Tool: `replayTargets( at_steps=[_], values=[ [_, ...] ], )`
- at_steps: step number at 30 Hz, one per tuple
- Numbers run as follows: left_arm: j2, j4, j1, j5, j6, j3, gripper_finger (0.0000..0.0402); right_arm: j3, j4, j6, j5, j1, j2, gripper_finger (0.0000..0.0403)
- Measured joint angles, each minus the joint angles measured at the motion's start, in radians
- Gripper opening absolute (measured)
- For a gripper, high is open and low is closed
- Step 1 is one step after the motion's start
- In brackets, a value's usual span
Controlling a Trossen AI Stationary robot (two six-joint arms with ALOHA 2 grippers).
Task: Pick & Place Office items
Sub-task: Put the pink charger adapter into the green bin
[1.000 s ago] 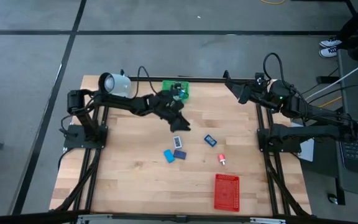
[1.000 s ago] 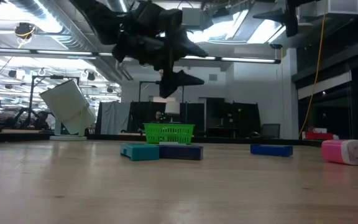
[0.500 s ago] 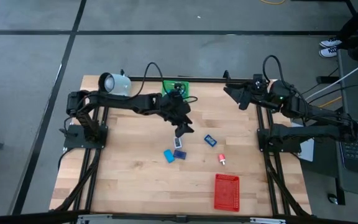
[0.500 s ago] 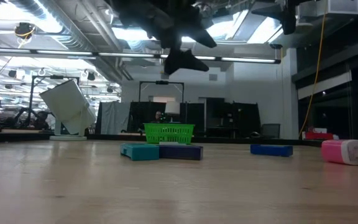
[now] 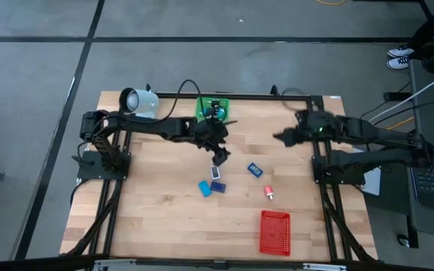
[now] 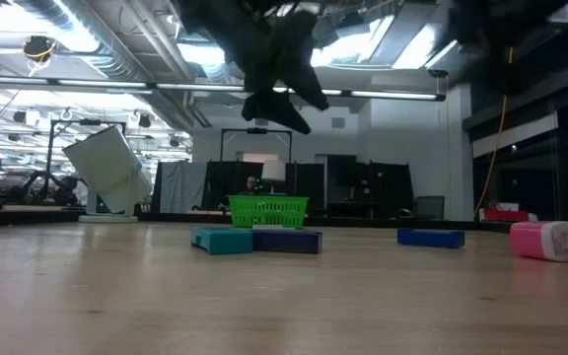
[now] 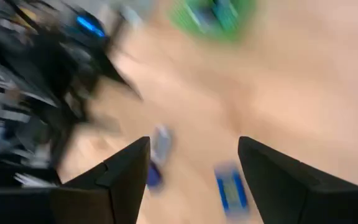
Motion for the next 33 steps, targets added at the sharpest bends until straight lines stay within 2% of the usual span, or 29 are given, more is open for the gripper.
replayTargets(
  at_steps=[3,5,10,15,17,19,22,24,33],
  values=[
    [0.000,-0.028,0.052,-0.019,0.034,0.000,0.0267,0.000,-0.165,0.170,-0.004,0.086,0.033,0.0251],
    [0.000,-0.032,0.091,0.011,0.063,0.000,0.0267,0.000,-0.222,0.286,-0.004,0.163,0.070,0.0251],
    [0.000,-0.031,0.174,0.081,0.149,0.000,0.0267,0.000,-0.241,0.556,-0.013,0.327,0.218,0.0251],
    [-0.001,-0.029,0.226,0.163,0.205,0.000,0.0267,0.001,-0.181,0.820,-0.130,0.492,0.422,0.0251],
    [-0.001,-0.026,0.238,0.190,0.231,0.000,0.0267,0.025,-0.187,0.910,-0.125,0.555,0.493,0.0251],
    [-0.001,-0.022,0.243,0.201,0.264,0.000,0.0267,0.072,-0.205,0.980,-0.073,0.600,0.549,0.0251],
    [-0.001,-0.018,0.245,0.248,0.300,0.000,0.0267,0.154,-0.295,1.041,0.012,0.627,0.612,0.0251],
    [-0.001,-0.012,0.245,0.273,0.312,0.000,0.0267,0.205,-0.354,1.047,0.027,0.631,0.652,0.0251],
    [-0.001,-0.005,0.236,0.302,0.338,0.000,0.0267,0.260,-0.376,0.972,-0.050,0.641,0.841,0.0251]
  ],
)
